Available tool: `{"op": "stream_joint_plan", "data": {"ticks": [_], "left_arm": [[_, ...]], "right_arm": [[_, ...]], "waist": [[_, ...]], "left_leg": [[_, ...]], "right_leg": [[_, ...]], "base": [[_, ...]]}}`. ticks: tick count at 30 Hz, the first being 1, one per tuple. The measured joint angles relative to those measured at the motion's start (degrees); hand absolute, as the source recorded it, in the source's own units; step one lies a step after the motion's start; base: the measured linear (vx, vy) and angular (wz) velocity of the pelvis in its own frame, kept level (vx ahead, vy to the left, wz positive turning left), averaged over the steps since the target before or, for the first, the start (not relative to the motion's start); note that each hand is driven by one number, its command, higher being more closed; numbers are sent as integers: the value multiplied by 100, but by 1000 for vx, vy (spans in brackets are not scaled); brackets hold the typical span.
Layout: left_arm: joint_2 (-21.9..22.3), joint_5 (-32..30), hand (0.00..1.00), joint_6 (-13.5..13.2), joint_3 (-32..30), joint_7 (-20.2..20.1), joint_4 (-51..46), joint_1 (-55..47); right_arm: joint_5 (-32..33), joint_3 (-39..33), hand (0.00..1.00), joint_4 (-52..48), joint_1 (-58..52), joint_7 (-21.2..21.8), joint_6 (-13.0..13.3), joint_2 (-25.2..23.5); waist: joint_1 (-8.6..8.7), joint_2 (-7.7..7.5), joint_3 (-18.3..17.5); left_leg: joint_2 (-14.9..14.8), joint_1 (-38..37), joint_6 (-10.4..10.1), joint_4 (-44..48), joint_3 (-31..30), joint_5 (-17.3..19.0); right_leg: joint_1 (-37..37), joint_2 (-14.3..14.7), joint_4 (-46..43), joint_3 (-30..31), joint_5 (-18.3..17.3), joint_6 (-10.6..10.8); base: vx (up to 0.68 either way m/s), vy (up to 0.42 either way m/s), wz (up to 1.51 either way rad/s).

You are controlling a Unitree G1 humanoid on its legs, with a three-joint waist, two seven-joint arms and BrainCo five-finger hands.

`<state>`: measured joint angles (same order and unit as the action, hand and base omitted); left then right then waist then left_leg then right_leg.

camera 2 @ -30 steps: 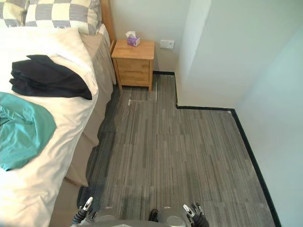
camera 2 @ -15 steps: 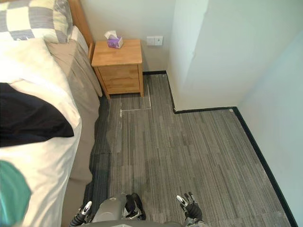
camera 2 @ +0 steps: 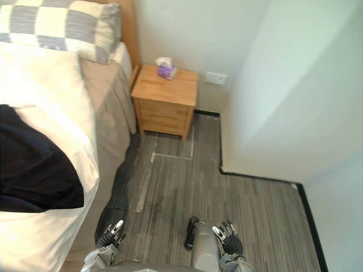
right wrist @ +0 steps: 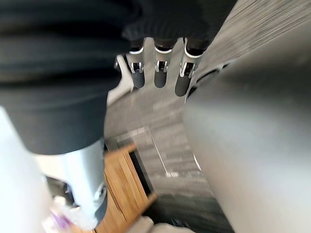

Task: Tidy the bed and pick cloth on bed and put in laundry

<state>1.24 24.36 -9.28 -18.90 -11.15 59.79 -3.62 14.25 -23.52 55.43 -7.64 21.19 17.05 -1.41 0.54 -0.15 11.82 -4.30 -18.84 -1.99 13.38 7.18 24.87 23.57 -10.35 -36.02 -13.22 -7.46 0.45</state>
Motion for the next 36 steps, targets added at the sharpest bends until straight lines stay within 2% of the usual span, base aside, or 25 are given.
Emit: {"op": "stream_joint_plan", "data": {"ticks": [1,2,3,4,6,8,10,12,13,14,15,16,17,18,19,20,21,23,25,27,30,32,33,34,36], "left_arm": [[92,1,0,-14,-91,33,-14,-80],[151,6,0,14,-266,78,3,-125],[182,13,0,13,-347,103,-8,-165],[282,114,0,-8,-535,109,-6,-312],[262,174,0,-49,-704,45,-50,-419],[207,102,0,-89,-690,-24,-164,-401],[226,90,0,-116,-677,-58,-271,-382],[224,83,0,-111,-647,-154,-273,-255],[222,77,0,-113,-647,-161,-272,-244],[225,80,0,-112,-659,-185,-257,-237],[163,83,0,-113,-744,-229,-231,-239],[115,84,0,-114,-825,-229,-230,-232],[116,92,0,-114,-971,-224,-220,-218],[153,108,0,-112,-1046,-219,-195,-224],[144,143,0,-108,-1042,-218,-161,-218],[50,147,0,-105,-1002,-211,-103,-220],[-2,135,0,-107,-824,-203,1,-223],[-68,129,0,-113,-531,-212,23,-232],[-74,169,0,-119,-320,-216,56,-264],[-116,264,0,-114,-203,-215,159,-268],[-160,324,0,-111,-87,-222,211,-240],[-142,310,0,-128,-190,-255,203,-195],[-146,312,0,-139,-264,-261,195,-198],[-185,336,0,-144,-484,-267,174,-340],[52,314,0,-175,-611,-279,199,-495]], "right_arm": [[-33,167,0,-2,73,-34,11,88],[-141,226,0,-31,148,-80,5,163],[-217,225,0,-63,163,-119,1,197],[-223,224,0,-74,184,-181,-19,267],[-228,228,0,15,179,-213,-57,270],[-254,303,0,41,100,-208,-63,238],[-414,350,0,35,57,-155,-64,209],[-428,340,0,9,-55,-136,-58,180],[-437,347,0,-4,-77,-132,-47,186],[-439,348,0,-35,-132,-122,-19,185],[-442,344,0,7,-147,-122,-8,141],[-442,345,0,14,-147,-120,12,94],[-452,340,0,14,-138,-110,67,29],[-538,314,0,39,-102,-113,93,3],[-593,285,0,82,-72,-116,91,-4],[-672,239,0,210,32,-112,82,-8],[-667,202,0,237,135,-114,83,22],[-661,302,0,219,183,-102,92,98],[-662,614,0,224,187,-88,93,247],[-658,794,0,186,235,-63,159,257],[-557,878,0,155,195,-43,273,250],[-192,1001,0,119,42,-48,272,236],[-160,1037,0,125,-13,-64,271,223],[-160,1194,0,122,-100,-89,265,135],[-224,1251,0,62,-84,-202,262,312]], "waist": [[-116,86,-24],[-137,245,-28],[-141,328,-16],[-177,454,60],[-225,464,112],[-331,362,169],[-331,296,173],[-315,278,165],[-313,279,164],[-317,276,157],[-321,103,100],[-318,-25,61],[-335,-133,13],[-441,-138,-1],[-482,-162,-13],[-497,-266,-61],[-435,-252,-73],[-334,-190,-90],[-250,-55,-108],[-235,22,-120],[-128,48,-98],[-129,-10,-83],[-136,-64,-87],[-166,-325,-161],[-267,-27,-247]], "left_leg": [[-115,77,22,355,-82,-21],[-321,615,80,1485,-185,-98],[-450,957,106,2221,-216,-294],[-872,1771,-11,3934,-297,-812],[-1134,2370,-168,5049,-267,-697],[-1107,2775,-165,4944,10,-579],[-1010,3125,-84,4194,545,-500],[-828,3333,59,2701,1691,-664],[-783,3345,105,2352,2057,-848],[-751,3344,458,1720,2832,-1331],[-631,3158,907,1543,3359,-1288],[-546,3134,911,1503,3514,-1289],[-542,3116,1073,1507,3879,-1186],[-476,2984,1227,1409,3960,-895],[-389,2906,1234,1325,3943,-743],[-148,2759,1175,1197,3842,-690],[114,2501,1144,931,3621,-664],[317,2186,1119,636,3253,-676],[369,1725,1022,285,2735,-744],[357,1388,902,-63,2268,-869],[196,1154,716,-319,1191,-999],[120,1199,460,-298,237,-927],[142,1200,377,-235,88,-874],[256,1215,139,62,-248,-635],[-35,1239,-57,277,-423,-486]], "right_leg": [[2,6,-397,-74,-445,-39],[-56,35,-531,-192,-759,-100],[-146,101,-527,-262,-887,-123],[-547,315,-363,-405,-1063,-253],[-1252,463,-27,-576,-1190,-403],[-1975,462,515,-744,-1207,-425],[-2526,441,1080,-950,-1206,-372],[-3032,380,1421,-1296,-1329,-139],[-3129,369,1440,-1403,-1383,-54],[-3332,365,1463,-1623,-1516,111],[-3499,231,1486,-1774,-1617,265],[-3521,157,1523,-1817,-1603,294],[-3600,146,1676,-1872,-1468,521],[-3736,186,1807,-1862,-1356,646],[-3781,154,1756,-1851,-1346,663],[-3738,-74,1258,-1825,-1322,707],[-3413,-439,80,-1710,-1033,691],[-2836,-778,-1540,-1399,-761,379],[-2164,-854,-2456,-1120,-813,357],[-1649,-763,-2218,-940,-938,332],[-1125,-249,-645,-112,-993,311],[-1015,165,794,1109,-634,402],[-1020,192,1106,1326,-491,411],[-1042,167,1382,1599,76,473],[-1030,277,908,1228,-329,316]], "base": [[553,-349,37],[561,-349,21],[664,-401,25],[549,-306,14],[594,-270,9],[485,-196,16],[351,-109,36],[433,-61,63],[487,-7,74],[524,27,78],[538,30,82],[535,23,69],[517,46,41],[509,75,26],[491,124,31],[459,133,57],[435,124,75],[409,72,107],[463,-10,139],[342,-94,126],[305,-256,187],[240,-376,209],[357,-533,179],[315,-449,118],[304,-357,79]]}}
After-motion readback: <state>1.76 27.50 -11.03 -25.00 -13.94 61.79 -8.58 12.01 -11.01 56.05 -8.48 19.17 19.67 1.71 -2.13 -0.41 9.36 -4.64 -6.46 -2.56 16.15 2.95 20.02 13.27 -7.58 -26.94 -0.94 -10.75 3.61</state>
